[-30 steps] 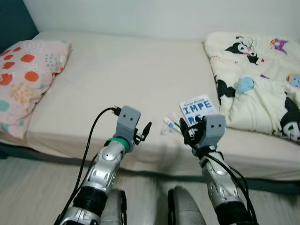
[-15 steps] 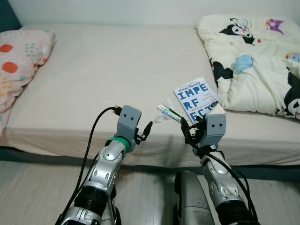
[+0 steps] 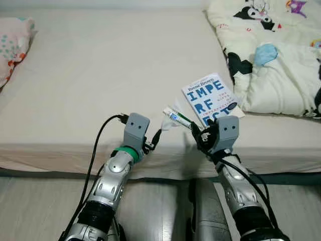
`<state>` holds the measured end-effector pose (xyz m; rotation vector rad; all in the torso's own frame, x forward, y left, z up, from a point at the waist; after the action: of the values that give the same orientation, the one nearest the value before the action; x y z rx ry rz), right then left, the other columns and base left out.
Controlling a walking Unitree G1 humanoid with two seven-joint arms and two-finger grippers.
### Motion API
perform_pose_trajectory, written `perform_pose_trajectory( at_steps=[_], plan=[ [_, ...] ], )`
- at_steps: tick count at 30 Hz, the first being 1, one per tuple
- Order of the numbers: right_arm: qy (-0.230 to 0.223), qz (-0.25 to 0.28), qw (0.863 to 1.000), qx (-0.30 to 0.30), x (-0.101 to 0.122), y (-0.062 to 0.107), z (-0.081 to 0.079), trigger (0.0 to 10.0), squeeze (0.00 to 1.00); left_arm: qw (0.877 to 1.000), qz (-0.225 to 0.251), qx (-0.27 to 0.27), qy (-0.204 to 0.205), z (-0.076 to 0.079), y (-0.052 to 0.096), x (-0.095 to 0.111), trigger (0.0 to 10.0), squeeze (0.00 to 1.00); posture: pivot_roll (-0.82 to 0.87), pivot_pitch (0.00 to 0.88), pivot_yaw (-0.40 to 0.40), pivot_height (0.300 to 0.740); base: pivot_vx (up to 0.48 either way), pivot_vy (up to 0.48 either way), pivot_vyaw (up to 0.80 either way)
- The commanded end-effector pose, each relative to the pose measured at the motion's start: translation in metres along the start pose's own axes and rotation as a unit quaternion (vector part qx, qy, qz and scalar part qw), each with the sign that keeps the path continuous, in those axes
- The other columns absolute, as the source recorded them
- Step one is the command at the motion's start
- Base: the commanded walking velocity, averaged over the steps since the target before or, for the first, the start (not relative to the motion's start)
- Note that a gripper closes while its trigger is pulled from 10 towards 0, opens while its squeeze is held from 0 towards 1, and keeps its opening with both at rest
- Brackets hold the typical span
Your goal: Clean up the room
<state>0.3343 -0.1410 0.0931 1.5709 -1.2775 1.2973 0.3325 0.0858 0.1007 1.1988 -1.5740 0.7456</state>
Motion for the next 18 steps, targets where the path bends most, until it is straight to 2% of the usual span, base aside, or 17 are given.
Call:
perform_pose_trajectory(
  at_steps=[1, 2, 4, 5, 8, 9, 12, 15, 18],
  plan=[
    [0.007, -0.014, 1.000, 0.011, -0.005, -0.001, -0.001, 10.0, 0.00, 1.000, 0.002, 0.017, -0.002, -0.004, 0.005, 0.000, 10.0, 0.00, -0.01, 0.058, 0.036, 0.506, 0.000, 0.000, 0.00],
    [0.009, -0.017, 1.000, 0.015, -0.003, -0.005, 0.001, 10.0, 0.00, 0.999, 0.015, 0.034, -0.004, -0.010, 0.006, 0.006, 10.0, 0.00, 0.00, 0.070, 0.038, 0.506, 0.000, 0.000, 0.00],
    [0.009, -0.017, 1.000, 0.015, -0.003, -0.005, 0.001, 10.0, 0.00, 0.999, 0.015, 0.034, -0.004, -0.010, 0.006, 0.006, 10.0, 0.00, 0.00, 0.070, 0.038, 0.506, 0.000, 0.000, 0.00],
    [0.010, -0.025, 0.999, 0.018, 0.000, -0.015, 0.004, 10.0, 0.00, 0.997, 0.042, 0.063, -0.011, -0.023, 0.012, 0.022, 10.0, 0.00, 0.03, 0.100, 0.043, 0.506, 0.000, 0.000, 0.00],
    [0.008, -0.030, 0.999, 0.019, 0.001, -0.020, 0.005, 10.0, 0.00, 0.996, 0.052, 0.072, -0.015, -0.028, 0.014, 0.029, 10.0, 0.00, 0.03, 0.100, 0.043, 0.506, 0.000, 0.000, 0.00],
    [0.007, -0.038, 0.999, 0.012, 0.001, -0.025, 0.007, 10.0, 1.00, 0.995, 0.055, 0.077, -0.016, -0.031, 0.016, 0.032, 10.0, 0.00, 0.05, 0.118, 0.042, 0.506, 0.000, 0.000, 0.00],
    [0.007, -0.038, 0.999, 0.012, 0.001, -0.025, 0.007, 10.0, 1.00, 0.995, 0.055, 0.077, -0.016, -0.031, 0.016, 0.032, 10.0, 0.00, 0.05, 0.118, 0.042, 0.506, 0.000, 0.000, 0.00],
    [0.004, -0.062, 0.998, 0.016, 0.007, -0.040, 0.008, 10.0, 1.00, 0.994, 0.064, 0.089, -0.017, -0.038, 0.023, 0.043, 10.0, 0.00, 0.09, 0.152, 0.040, 0.506, 0.000, 0.000, 0.00],
    [0.000, -0.076, 0.996, 0.053, 0.012, -0.049, 0.000, 10.0, 1.00, 0.994, 0.062, 0.093, -0.017, -0.038, 0.030, 0.045, 10.0, 0.00, 0.11, 0.174, 0.036, 0.506, 0.000, 0.000, 0.00]
  ],
)
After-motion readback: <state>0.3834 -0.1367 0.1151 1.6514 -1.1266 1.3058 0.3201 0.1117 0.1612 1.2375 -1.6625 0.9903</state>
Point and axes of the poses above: a point about 5 cm out from each wrist's last joint towards the gripper, its own y axis pointing back from the gripper into the wrist, its own x axis along the axis of the wrist's last joint, z = x × y, the point moved 2 cm from there along -y, pointing out of the wrist towards the gripper, and after that the axes turned 13 degrees about -y, right-handed, at the moved point
